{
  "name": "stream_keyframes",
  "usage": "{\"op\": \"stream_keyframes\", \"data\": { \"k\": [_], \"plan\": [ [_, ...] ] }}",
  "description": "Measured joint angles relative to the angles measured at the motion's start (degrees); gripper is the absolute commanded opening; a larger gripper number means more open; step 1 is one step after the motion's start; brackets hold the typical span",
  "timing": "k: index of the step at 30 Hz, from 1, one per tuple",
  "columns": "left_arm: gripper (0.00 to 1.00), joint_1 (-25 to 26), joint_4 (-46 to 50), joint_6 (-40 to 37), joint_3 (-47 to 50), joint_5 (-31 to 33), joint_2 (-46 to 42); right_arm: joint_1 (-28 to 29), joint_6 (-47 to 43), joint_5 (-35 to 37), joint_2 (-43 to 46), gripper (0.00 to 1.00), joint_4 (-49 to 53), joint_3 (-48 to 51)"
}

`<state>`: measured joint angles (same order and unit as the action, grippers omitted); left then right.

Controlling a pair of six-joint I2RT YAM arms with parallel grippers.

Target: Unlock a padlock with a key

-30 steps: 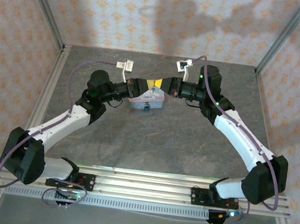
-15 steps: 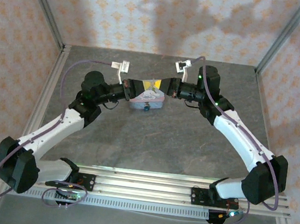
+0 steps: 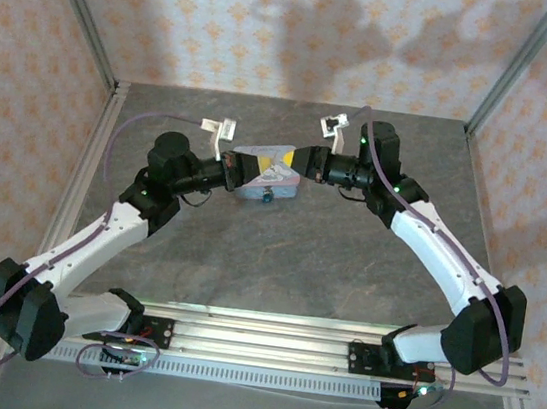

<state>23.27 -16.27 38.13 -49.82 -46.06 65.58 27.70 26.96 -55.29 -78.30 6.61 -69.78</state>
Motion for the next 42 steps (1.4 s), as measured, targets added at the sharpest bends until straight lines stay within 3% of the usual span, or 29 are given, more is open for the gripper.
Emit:
{"op": "stream_keyframes", "data": {
  "k": [3, 5, 19, 32, 42],
  "plan": [
    [0.0, 0.0, 1.6, -1.6, 0.0, -0.1, -1.4, -0.1, -0.3, -0.7, 0.8, 0.51, 0.3, -0.5],
    [0.0, 0.0, 2.2, -2.2, -0.2, -0.7, -1.7, -0.1, 0.5, -1.8, 1.4, 0.55, -0.4, -0.6],
    [0.0, 0.0, 2.7, -2.0, -1.6, -7.4, -1.4, 0.5, 4.2, -9.8, 1.6, 0.52, -7.2, 0.2],
    [0.0, 0.7, 2.4, -1.6, -2.2, -9.3, 0.2, 1.0, 3.9, -12.1, 1.6, 0.32, -7.1, 0.7],
    [0.0, 1.1, 2.4, -1.6, -2.7, -9.6, 0.5, 1.2, 2.7, -11.5, 1.6, 0.0, -6.4, 0.7]
  ]
}}
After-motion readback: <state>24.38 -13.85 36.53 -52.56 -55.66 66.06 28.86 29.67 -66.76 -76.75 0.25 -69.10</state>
